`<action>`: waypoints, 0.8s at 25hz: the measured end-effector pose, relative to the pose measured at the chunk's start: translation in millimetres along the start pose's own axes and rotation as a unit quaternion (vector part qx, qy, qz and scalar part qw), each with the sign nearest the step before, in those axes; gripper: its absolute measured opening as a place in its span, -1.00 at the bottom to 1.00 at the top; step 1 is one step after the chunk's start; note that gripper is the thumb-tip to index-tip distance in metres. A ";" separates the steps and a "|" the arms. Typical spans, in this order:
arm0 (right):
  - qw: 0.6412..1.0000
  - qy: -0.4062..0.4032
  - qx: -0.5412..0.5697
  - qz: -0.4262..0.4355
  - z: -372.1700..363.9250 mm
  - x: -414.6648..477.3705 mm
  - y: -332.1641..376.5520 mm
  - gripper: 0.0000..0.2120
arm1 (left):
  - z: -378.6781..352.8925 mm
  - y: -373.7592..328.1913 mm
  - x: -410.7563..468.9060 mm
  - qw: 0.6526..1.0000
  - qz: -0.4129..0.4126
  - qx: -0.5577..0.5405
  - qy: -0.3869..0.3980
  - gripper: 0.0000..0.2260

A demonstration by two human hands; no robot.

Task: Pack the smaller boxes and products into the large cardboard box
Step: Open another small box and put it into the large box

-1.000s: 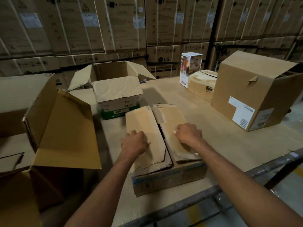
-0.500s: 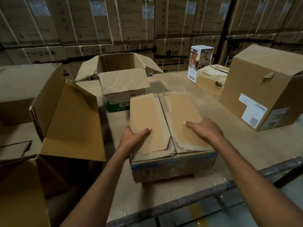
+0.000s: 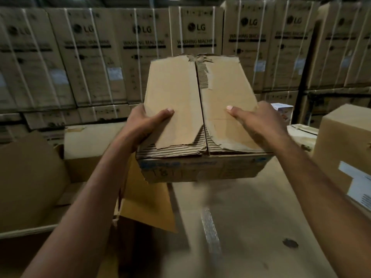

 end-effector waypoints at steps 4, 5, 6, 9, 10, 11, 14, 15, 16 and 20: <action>0.997 0.024 0.064 0.036 -69.4 -23.3 82.2 -0.14 | 111.3 9.6 3.0 0.999 -0.020 0.019 -0.035 -0.49; 0.995 0.030 0.082 0.041 -87.7 -30.1 103.2 -0.16 | 141.2 12.7 5.2 0.998 -0.026 0.033 -0.045 -0.58; 0.993 0.037 0.098 0.047 -111.2 -37.2 126.1 -0.17 | 175.6 16.1 6.8 0.997 -0.033 0.043 -0.057 -0.64; 0.987 0.056 0.144 0.048 -185.7 -53.1 184.6 -0.26 | 265.3 43.2 22.0 0.994 -0.026 0.076 -0.081 -0.55; 0.985 0.064 0.155 0.046 -212.9 -59.0 200.6 -0.29 | 291.5 56.6 27.1 0.992 -0.020 0.085 -0.094 -0.47; 0.984 0.068 0.161 0.042 -242.4 -63.9 213.5 -0.30 | 315.2 73.6 33.3 0.990 -0.011 0.094 -0.100 -0.40; 0.984 0.091 0.154 0.018 -317.5 -74.1 224.0 -0.35 | 351.1 137.2 49.3 0.989 0.032 0.119 -0.086 -0.29; 0.985 0.105 0.134 0.005 -344.7 -77.3 219.8 -0.37 | 358.3 163.1 52.6 0.987 0.054 0.128 -0.077 -0.26; 0.987 0.118 0.111 -0.006 -372.5 -82.8 213.0 -0.37 | 363.8 191.2 55.0 0.985 0.076 0.137 -0.067 -0.23; 0.987 0.143 0.040 -0.057 -457.5 -100.1 159.5 -0.32 | 353.1 290.0 60.4 0.972 0.159 0.172 -0.010 -0.20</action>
Point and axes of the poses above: each hand's wrist, its own x-axis towards the middle knuckle, its own z-axis out of the back of the hand, y = z × x, the point moved 10 cm from there along x, towards the middle knuckle, and after that the axes turned 15 degrees about x, right-handed, at the moved point
